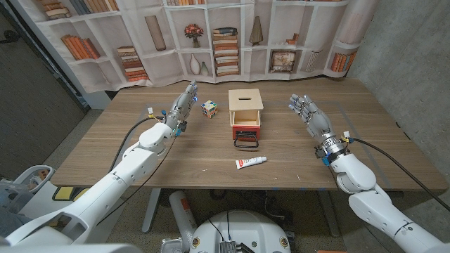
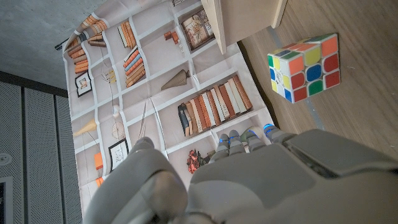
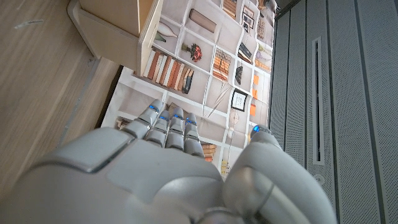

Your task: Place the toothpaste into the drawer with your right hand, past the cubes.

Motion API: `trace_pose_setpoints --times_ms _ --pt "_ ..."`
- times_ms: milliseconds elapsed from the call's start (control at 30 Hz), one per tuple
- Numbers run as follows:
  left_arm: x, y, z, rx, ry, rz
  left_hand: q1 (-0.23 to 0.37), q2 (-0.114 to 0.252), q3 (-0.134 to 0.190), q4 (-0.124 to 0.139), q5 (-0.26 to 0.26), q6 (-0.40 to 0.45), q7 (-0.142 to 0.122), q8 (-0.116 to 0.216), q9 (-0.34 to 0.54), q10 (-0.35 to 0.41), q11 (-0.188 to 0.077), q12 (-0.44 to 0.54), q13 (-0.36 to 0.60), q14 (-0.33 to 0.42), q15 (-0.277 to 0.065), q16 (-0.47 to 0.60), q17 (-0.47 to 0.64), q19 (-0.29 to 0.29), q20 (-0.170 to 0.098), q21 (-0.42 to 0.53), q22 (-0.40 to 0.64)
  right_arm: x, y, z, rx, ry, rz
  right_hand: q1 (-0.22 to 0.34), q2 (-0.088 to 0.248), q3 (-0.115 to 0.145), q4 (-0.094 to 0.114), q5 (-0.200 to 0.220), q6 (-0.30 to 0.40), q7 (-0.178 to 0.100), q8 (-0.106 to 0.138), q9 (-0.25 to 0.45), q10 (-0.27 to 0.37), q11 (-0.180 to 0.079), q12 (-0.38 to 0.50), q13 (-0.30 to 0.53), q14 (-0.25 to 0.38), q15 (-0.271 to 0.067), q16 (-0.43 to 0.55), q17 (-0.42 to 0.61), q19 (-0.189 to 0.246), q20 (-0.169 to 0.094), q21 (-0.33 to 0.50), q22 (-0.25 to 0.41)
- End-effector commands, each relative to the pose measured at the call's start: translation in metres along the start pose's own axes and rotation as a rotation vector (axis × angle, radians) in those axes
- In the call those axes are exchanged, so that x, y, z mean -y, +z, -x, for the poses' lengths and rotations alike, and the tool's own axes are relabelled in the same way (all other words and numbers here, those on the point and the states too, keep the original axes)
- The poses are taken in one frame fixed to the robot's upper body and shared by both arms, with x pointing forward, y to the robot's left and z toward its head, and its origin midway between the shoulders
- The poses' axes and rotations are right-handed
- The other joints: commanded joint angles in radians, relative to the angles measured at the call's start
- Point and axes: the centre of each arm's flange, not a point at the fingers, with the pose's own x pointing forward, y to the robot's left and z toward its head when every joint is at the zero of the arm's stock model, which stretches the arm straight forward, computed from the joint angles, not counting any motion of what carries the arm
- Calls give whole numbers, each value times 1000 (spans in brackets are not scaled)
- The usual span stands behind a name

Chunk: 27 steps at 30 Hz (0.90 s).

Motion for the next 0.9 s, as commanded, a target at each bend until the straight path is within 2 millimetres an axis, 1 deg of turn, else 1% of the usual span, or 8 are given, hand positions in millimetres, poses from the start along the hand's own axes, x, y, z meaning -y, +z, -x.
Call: trace_pose_setpoints --times_ms 33,167,900 --pt "0 -1 4 9 5 8 6 8 -6 -2 4 4 3 -4 2 2 0 -2 2 -4 -1 -1 3 -29 -17 4 6 -7 6 7 2 23 26 10 3 2 -5 5 12 -4 -1 5 8 -3 5 5 12 -6 2 5 10 -7 -3 3" --pt "1 -2 5 7 -2 7 7 9 -7 -2 4 5 3 -4 2 2 -1 -3 2 -1 -2 0 3 -24 -17 5 6 -9 6 8 5 33 28 11 4 3 -6 4 13 -4 -1 5 10 -5 5 5 17 -8 3 5 13 -7 -3 4" --pt "0 -5 11 -3 0 2 8 11 -11 -2 4 6 3 -5 2 3 0 -4 2 -1 -1 -1 3 -30 -14 2 6 -23 9 17 6 68 38 20 7 5 -13 2 19 -6 -1 5 18 -1 5 6 22 -7 1 5 20 -5 -10 4"
